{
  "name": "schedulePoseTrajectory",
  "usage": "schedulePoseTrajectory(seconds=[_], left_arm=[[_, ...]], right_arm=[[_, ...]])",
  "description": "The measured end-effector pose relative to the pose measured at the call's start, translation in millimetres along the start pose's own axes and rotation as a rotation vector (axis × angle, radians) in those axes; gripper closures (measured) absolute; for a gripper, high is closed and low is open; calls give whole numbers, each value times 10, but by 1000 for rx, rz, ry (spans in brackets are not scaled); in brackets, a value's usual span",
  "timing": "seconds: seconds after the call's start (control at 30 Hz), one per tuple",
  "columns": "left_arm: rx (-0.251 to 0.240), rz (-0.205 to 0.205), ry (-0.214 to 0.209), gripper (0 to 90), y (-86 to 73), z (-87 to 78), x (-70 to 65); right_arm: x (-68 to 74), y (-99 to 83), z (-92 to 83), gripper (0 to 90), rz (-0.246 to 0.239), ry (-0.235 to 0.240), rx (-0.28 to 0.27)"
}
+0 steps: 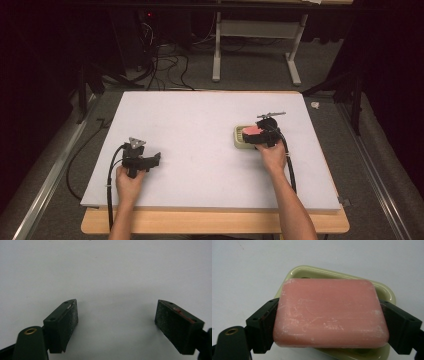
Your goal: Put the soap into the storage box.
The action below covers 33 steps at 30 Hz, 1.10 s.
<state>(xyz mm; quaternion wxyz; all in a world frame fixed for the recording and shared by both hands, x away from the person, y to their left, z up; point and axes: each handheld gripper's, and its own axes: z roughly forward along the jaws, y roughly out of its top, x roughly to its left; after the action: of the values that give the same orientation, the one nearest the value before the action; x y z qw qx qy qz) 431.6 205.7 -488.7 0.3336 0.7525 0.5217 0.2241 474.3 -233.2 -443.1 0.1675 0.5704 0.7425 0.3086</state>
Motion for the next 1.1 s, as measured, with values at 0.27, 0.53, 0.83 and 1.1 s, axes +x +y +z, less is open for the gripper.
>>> schedulePoseTrajectory(seconds=[0.27,0.53,0.83,1.1], left_arm=[[-1,0,2,192,0,1,-1],[-2,-2,2,192,-1,2,-3],[-1,2,3,192,-1,0,-3],[-1,2,3,192,-1,0,-2]], right_arm=[[6,2,31,136,15,-5,6],[15,2,55,135,5,-20,17],[24,-3,68,126,-10,2,13],[32,-4,70,118,-18,0,4]])
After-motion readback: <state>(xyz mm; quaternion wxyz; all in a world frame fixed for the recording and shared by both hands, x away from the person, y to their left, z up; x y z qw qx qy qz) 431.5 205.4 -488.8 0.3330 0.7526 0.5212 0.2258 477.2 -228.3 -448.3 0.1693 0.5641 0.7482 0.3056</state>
